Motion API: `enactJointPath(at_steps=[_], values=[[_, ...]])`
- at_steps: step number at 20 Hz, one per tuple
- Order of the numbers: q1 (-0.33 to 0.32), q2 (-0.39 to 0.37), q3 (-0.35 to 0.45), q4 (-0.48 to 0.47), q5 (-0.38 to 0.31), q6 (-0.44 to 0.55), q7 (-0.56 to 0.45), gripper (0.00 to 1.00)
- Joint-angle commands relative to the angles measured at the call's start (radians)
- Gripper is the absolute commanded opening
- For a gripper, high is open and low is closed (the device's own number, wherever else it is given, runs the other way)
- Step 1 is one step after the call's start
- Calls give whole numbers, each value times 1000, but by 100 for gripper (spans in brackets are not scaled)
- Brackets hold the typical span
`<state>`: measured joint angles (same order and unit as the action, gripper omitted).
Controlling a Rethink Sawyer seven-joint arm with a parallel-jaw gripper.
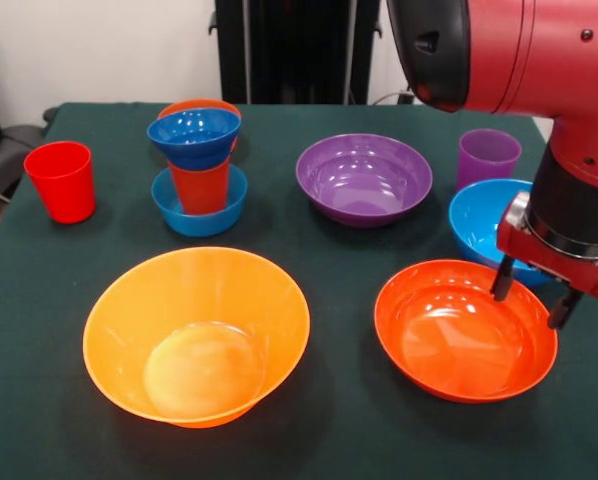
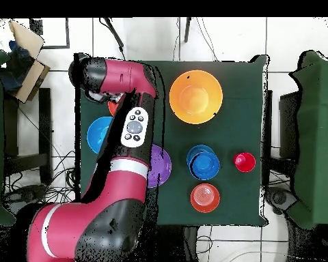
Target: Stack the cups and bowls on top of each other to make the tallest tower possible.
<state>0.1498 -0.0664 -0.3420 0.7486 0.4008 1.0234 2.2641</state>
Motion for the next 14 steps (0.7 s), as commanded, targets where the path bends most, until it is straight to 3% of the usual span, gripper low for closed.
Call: enactJointPath(at_steps=[1, 8, 14], values=[[-11, 69, 71, -92, -30, 7, 79, 100], [0, 104, 73, -134, -17, -8, 99, 100], [14, 150, -4, -186, -36, 53, 161, 100]])
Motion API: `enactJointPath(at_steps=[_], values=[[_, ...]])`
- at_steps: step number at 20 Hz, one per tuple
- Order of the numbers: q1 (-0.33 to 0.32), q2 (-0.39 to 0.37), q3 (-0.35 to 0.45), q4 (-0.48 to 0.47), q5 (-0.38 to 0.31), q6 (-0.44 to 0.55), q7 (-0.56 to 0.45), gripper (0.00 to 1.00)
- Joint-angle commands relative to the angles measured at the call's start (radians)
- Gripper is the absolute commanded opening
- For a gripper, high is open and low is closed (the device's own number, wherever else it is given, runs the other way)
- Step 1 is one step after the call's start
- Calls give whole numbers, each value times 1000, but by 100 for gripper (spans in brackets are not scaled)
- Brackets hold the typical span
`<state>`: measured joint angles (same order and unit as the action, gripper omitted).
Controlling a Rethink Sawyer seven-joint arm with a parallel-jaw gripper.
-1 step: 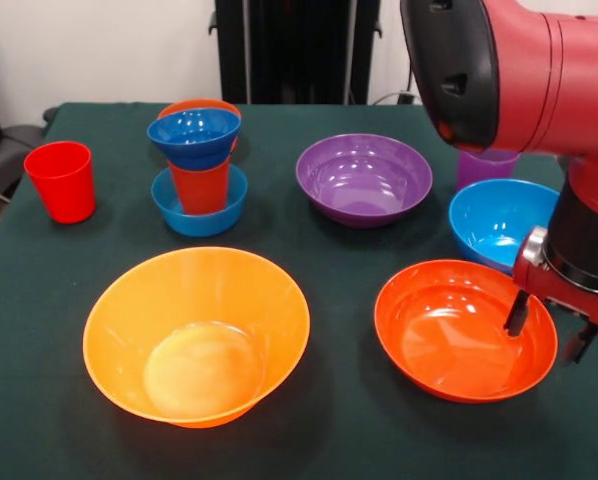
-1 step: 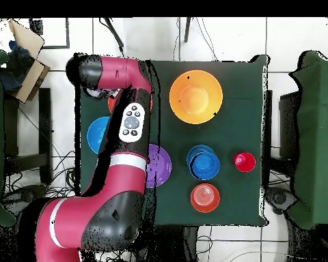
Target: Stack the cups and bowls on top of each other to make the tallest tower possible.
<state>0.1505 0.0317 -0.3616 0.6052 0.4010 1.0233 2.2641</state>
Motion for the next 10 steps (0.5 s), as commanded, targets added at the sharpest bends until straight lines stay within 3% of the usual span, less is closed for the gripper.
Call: enactJointPath(at_steps=[1, 5, 10], values=[[17, 59, -1, -46, -42, 59, 170, 100], [35, 86, -73, -54, -60, 99, 210, 100], [47, 101, -90, -46, -46, 77, 205, 100]])
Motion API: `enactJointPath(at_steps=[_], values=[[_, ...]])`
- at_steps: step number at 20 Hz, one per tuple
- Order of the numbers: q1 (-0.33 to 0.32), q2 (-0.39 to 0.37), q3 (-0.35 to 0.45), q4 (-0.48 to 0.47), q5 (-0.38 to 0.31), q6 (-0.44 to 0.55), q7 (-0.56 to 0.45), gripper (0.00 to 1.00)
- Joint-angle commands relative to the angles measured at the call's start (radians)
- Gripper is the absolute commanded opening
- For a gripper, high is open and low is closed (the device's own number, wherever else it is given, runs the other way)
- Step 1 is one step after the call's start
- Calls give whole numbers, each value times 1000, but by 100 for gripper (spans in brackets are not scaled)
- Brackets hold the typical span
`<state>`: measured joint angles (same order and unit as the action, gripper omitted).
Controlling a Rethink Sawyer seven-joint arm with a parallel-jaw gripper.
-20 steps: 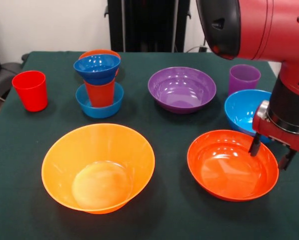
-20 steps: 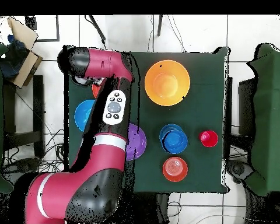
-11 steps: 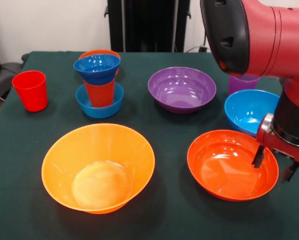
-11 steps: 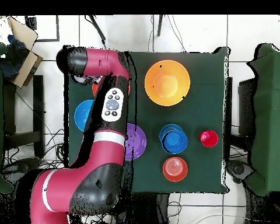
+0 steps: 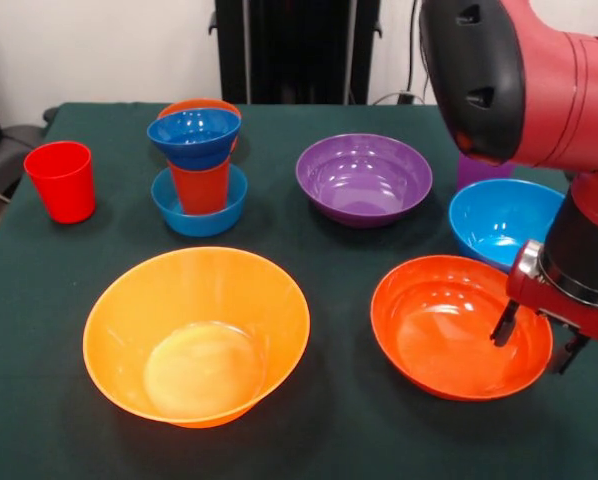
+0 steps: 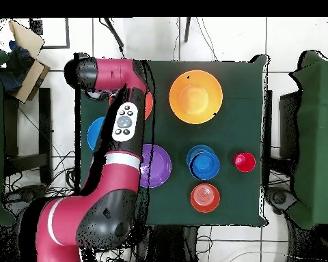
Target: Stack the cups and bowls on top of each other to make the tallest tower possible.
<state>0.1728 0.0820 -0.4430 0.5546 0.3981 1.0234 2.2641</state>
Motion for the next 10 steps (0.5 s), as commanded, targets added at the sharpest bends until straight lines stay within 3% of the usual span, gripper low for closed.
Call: enactJointPath(at_steps=[1, 10], values=[[26, 58, -11, -3, -37, 77, 209, 100], [27, 72, -2, -6, 7, 66, 192, 100]])
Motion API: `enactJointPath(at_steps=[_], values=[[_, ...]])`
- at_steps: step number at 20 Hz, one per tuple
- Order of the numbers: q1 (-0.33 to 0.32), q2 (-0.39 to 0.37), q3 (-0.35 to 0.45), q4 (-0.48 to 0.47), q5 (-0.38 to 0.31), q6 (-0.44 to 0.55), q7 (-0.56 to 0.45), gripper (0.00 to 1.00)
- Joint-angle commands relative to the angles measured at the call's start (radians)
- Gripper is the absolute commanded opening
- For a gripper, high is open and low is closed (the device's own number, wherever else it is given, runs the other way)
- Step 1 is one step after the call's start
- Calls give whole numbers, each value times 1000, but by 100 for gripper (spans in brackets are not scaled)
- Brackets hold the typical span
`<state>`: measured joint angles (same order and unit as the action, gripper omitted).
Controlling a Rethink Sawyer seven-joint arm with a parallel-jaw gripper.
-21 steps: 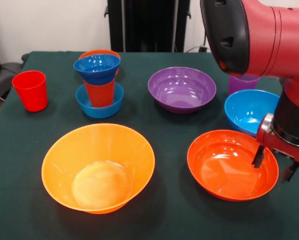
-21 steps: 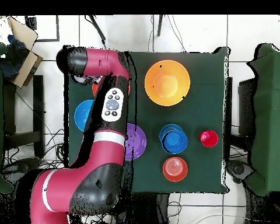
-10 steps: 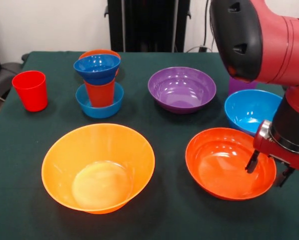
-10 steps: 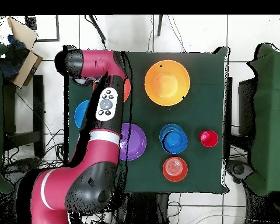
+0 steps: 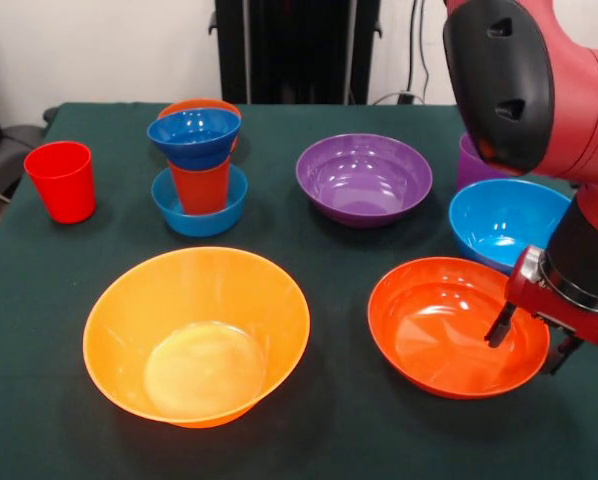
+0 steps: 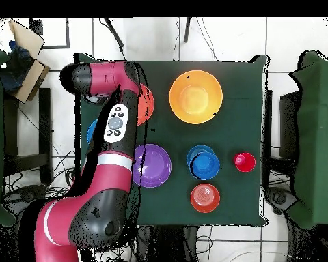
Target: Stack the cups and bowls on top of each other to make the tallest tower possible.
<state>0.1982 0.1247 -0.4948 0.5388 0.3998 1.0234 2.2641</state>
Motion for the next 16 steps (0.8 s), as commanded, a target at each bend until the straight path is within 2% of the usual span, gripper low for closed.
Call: enactJointPath(at_steps=[1, 12, 13, 16], values=[[-1, 26, 60, 14, 7, 57, 179, 100], [-5, 35, 46, 11, 4, 54, 178, 100], [-5, 40, 35, -1, 3, 54, 187, 0], [-9, 38, 19, -10, 3, 73, 205, 0]])
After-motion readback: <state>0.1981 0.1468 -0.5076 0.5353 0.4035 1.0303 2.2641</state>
